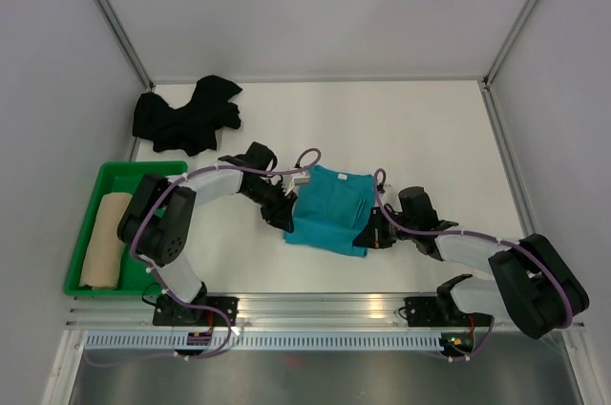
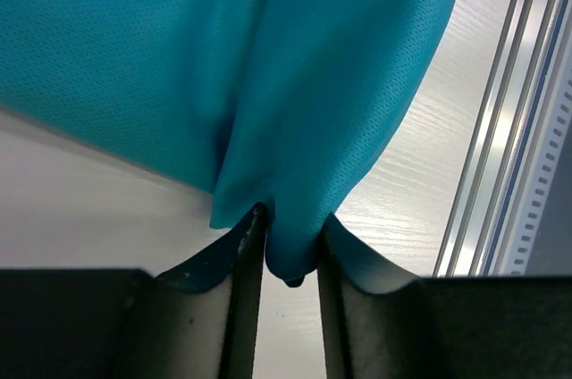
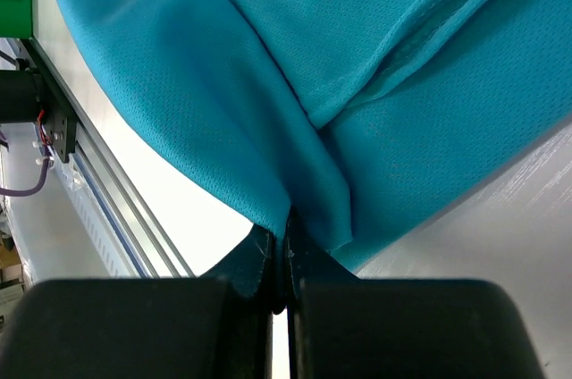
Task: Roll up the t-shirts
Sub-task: Roll the tshirt
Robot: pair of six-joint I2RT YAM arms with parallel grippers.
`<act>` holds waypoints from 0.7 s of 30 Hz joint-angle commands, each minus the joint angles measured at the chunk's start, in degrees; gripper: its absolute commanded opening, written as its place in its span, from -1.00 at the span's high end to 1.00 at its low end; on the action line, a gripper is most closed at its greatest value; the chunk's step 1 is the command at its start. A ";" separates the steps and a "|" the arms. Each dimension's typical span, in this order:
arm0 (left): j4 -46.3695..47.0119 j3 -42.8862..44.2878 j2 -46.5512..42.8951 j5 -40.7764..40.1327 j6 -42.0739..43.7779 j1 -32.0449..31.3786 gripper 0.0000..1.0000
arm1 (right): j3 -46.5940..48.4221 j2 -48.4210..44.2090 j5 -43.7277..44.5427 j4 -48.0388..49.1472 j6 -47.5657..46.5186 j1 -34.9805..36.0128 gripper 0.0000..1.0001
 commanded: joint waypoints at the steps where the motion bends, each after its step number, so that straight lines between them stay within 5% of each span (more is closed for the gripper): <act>1: 3.28 1.84 0.38 1.33 -1.71 -0.31 0.35 | 1.74 1.27 -1.19 2.79 -1.74 -0.23 0.99; 4: 3.28 1.67 -0.06 1.77 -1.80 -0.31 0.95 | 2.44 3.46 -1.19 3.67 -2.43 -0.23 1.00; 13: -10.75 -3.69 -8.49 0.10 7.33 4.08 0.95 | 16.04 19.54 -5.22 9.74 -0.68 4.25 0.99; 21: -15.97 -3.44 -15.37 -0.78 9.02 5.67 0.95 | 14.06 13.06 -6.90 5.18 -2.16 7.33 0.99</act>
